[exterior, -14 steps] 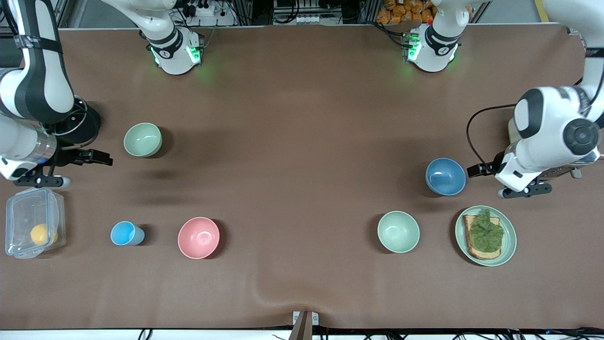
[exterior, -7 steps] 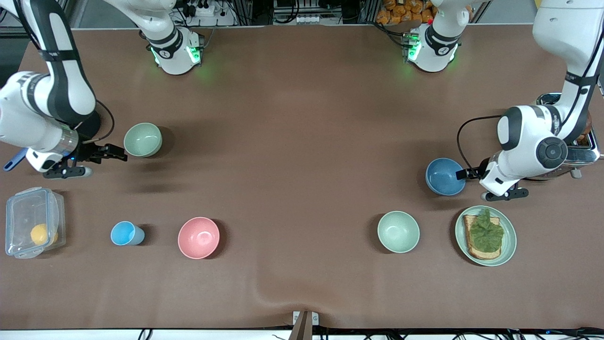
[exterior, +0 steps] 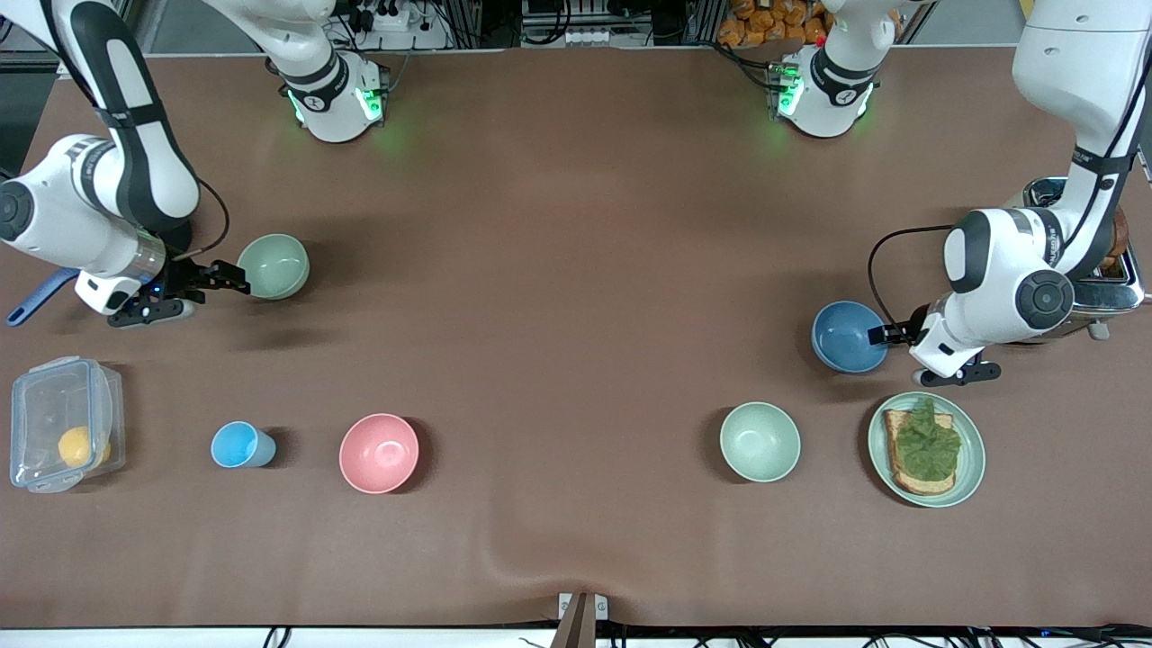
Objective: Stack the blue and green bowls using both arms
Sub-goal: 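Grasp the green bowl with the right gripper while the left gripper grasps the blue bowl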
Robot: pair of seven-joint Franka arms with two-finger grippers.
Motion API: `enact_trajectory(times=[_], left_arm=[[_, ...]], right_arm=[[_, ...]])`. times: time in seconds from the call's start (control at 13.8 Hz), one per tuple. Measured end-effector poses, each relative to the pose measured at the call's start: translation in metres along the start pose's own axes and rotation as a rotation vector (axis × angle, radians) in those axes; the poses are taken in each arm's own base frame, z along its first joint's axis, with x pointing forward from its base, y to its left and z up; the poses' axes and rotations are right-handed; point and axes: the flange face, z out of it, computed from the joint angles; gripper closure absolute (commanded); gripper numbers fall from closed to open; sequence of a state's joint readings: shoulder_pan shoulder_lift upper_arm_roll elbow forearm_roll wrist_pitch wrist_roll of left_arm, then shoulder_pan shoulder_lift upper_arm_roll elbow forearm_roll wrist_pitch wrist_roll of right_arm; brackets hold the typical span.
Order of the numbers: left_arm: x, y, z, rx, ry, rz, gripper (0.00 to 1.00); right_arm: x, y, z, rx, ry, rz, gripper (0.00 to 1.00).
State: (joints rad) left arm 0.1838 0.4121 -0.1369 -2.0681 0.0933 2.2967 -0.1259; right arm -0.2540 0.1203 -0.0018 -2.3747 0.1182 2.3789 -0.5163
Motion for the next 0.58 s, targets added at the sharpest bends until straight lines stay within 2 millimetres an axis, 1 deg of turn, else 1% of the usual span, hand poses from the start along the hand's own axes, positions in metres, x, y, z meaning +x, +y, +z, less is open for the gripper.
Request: enact_trajectory(times=[0.07,0.22,0.29,0.43,0.58], left_arm=[[0.000,0.000,0.001,0.000,-0.002,0.000,0.29],[0.000,0.001,0.003,-0.001,-0.005,0.002,0.31],[0.000,0.002,0.004,-0.001,-0.007,0.002,0.35],[0.000,0.002,0.005,-0.001,-0.009,0.002,0.44],[0.000,0.003,0.005,-0.002,-0.008,0.004,0.54]], right_arm=[[-0.006,0.001,0.007,-0.005,0.006,-0.020,0.09],[-0.018,0.008,0.017,-0.007,0.006,-0.048,0.12],[-0.023,0.011,0.020,-0.005,0.004,-0.059,0.13],[-0.031,0.017,0.026,-0.006,0.006,-0.065,0.25],[-0.041,0.017,0.037,-0.019,0.019,-0.062,0.37]])
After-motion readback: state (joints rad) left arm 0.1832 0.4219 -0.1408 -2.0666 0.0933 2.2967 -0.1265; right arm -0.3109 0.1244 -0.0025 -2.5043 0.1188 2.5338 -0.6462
